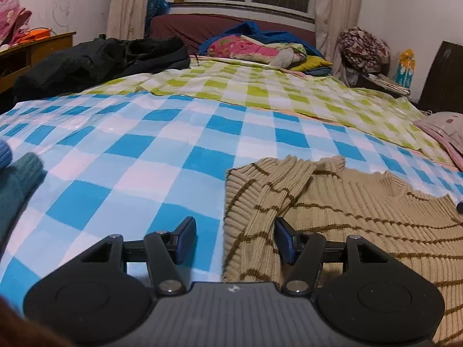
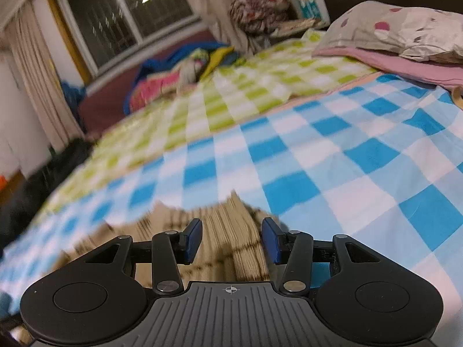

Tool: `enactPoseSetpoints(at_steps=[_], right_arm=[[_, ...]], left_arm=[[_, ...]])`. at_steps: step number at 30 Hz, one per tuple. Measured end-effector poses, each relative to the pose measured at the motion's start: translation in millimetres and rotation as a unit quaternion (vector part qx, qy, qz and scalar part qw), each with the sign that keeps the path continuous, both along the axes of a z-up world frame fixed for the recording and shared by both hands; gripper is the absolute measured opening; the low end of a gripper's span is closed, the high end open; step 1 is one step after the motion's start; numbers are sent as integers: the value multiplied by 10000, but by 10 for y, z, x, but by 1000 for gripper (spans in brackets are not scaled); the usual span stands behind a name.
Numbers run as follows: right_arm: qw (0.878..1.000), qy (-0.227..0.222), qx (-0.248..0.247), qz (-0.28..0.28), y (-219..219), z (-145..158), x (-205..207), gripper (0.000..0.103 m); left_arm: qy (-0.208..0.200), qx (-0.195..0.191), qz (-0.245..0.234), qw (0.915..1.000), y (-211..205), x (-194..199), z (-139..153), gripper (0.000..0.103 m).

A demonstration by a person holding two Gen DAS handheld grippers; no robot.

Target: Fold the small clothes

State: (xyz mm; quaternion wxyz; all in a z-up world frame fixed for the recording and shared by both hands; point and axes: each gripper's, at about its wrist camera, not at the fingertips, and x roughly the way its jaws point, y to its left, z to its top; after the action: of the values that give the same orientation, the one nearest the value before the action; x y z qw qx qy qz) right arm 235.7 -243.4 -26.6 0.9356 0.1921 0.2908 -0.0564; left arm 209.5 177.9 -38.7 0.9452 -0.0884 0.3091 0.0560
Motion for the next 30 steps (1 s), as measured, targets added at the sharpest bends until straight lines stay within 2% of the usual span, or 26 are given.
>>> enactPoseSetpoints(at_steps=[2,3,7,10,14,21,23,24,25,26,30], right_arm=[[9997,128,-202,90,47,-48,46,13],[9994,183,-267,145,68,-58,66,11],[9989,104,-318,318,138,-12,88,8],[9992,82,-263,299,141,0,98,8],[9991,110,-248,312,127,-12,94,8],[9990,141,-223,374,104,-44,108,9],[9990,135,-192,382,99,-53,107,9],[9990,131,-193,388,98,-55,105,9],[9990,132,-191,388,98,-55,104,9],[9990,134,-191,383,100,-55,104,9],[9993,60,-165,334,91,-41,84,8]], left_arm=[[-21,27,18,10000,18,-30,7,64],[-34,44,10,10000,20,-41,25,63],[-342,18,-135,9993,1,-23,204,63],[-449,250,-328,9981,-95,110,295,64],[-210,500,-490,9973,-191,373,253,64],[180,343,-720,9966,-171,651,200,63],[279,400,-806,9956,-197,683,179,55],[306,500,-832,9948,-216,686,170,43],[345,604,-877,9937,-240,686,154,26],[391,644,-913,9930,-252,690,143,20],[285,655,-879,9936,-236,649,194,15]])
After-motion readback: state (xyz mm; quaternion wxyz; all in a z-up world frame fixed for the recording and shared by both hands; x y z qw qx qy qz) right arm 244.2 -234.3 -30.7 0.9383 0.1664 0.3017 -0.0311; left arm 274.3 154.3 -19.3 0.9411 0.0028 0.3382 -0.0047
